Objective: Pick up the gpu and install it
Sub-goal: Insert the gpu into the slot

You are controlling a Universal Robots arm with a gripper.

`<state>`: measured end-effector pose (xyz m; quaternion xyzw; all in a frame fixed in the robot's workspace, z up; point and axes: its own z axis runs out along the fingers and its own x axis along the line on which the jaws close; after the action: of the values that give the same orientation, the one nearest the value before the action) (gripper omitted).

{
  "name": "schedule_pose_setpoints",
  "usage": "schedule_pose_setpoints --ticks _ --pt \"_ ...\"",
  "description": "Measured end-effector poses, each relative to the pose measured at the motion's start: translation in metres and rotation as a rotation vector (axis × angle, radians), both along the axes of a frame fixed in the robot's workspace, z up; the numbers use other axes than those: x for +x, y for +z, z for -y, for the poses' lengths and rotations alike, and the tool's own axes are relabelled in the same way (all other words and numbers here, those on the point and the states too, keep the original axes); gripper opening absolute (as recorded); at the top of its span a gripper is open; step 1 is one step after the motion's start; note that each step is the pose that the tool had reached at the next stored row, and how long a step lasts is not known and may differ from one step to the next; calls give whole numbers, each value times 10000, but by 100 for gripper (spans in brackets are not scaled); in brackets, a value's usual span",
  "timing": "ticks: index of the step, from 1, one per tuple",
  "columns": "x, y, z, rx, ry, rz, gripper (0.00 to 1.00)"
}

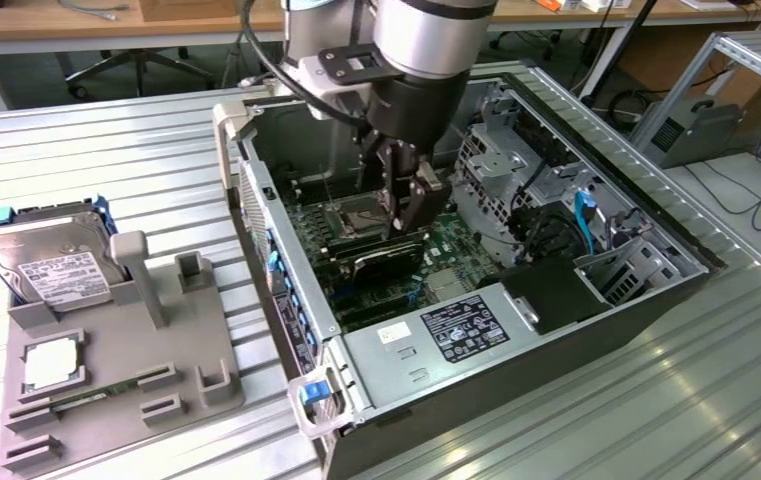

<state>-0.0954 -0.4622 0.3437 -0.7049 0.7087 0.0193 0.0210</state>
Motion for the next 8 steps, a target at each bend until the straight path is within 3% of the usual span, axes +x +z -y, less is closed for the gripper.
schedule_pose_setpoints --ticks 4,8 --pt "1 143 0 -1 0 -1 72" --pt "1 150 0 0 0 -1 72"
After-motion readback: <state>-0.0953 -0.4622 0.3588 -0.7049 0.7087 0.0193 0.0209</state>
